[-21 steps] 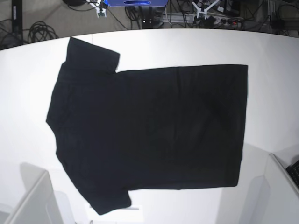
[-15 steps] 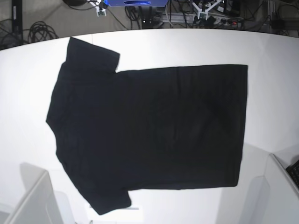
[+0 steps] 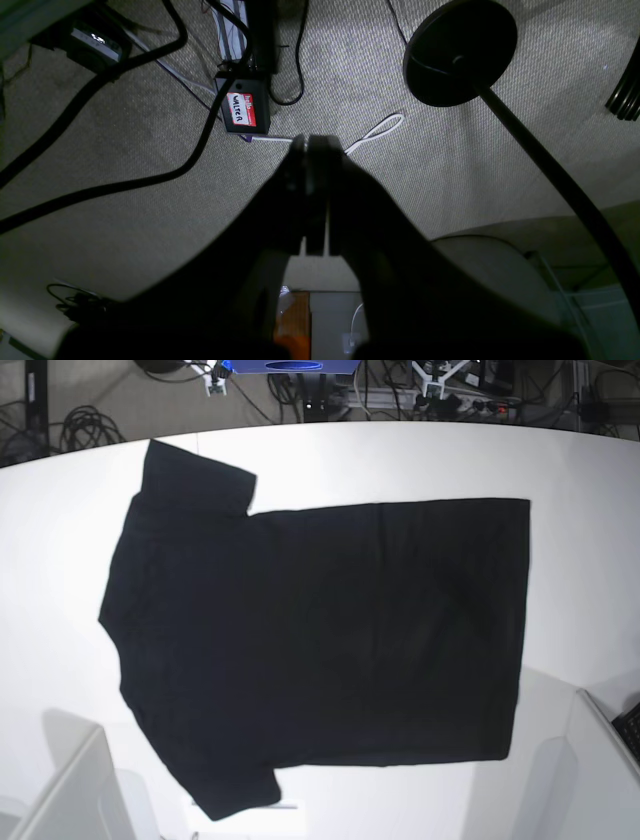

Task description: Fold the T-shirt properly

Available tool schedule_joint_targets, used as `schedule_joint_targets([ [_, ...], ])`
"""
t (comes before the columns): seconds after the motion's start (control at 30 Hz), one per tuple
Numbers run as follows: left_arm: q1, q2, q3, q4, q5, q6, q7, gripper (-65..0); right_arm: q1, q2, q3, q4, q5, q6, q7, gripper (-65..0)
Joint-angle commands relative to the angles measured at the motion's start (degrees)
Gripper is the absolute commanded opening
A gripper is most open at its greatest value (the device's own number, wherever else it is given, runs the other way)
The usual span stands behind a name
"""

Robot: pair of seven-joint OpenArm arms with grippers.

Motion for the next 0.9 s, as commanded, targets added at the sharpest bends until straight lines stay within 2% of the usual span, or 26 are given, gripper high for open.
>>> schedule_joint_targets([
  [0.0, 0.6, -0.2, 0.0, 0.1, -0.1, 0.2, -0.2, -65.0, -0.4, 0.1, -0.2, 0.0, 0.1, -0.4, 0.3, -65.0],
  [0.2, 0.6, -0.4, 0.0, 0.1, -0.1, 0.2, -0.2, -65.0, -0.4, 0.1, -0.2, 0.0, 0.1, -0.4, 0.3, -65.0],
  [0.33, 4.0, -0.5, 0.6, 2.3, 0.2, 0.2, -0.9, -65.0, -2.3, 0.3, 0.3, 1.3, 0.3, -0.4, 0.7, -65.0],
  [0.5, 11.0, -1.4, 0.7, 11.1, 0.0, 0.1, -1.0, -65.0, -11.0, 1.2, 1.1, 14.6, 0.4, -0.6, 1.3, -65.0],
  [0.7, 18.7, -3.2, 0.2, 22.6, 0.0, 0.1, -0.8, -65.0, -19.4, 1.0, 10.4, 27.1, 0.4, -0.5, 1.2, -65.0],
  [0.87, 25.6, -6.0, 0.0, 33.5, 0.0, 0.1, -0.7, -65.0, -24.8, 0.9, 13.5, 35.3, 0.4, -0.5, 1.2, -65.0],
])
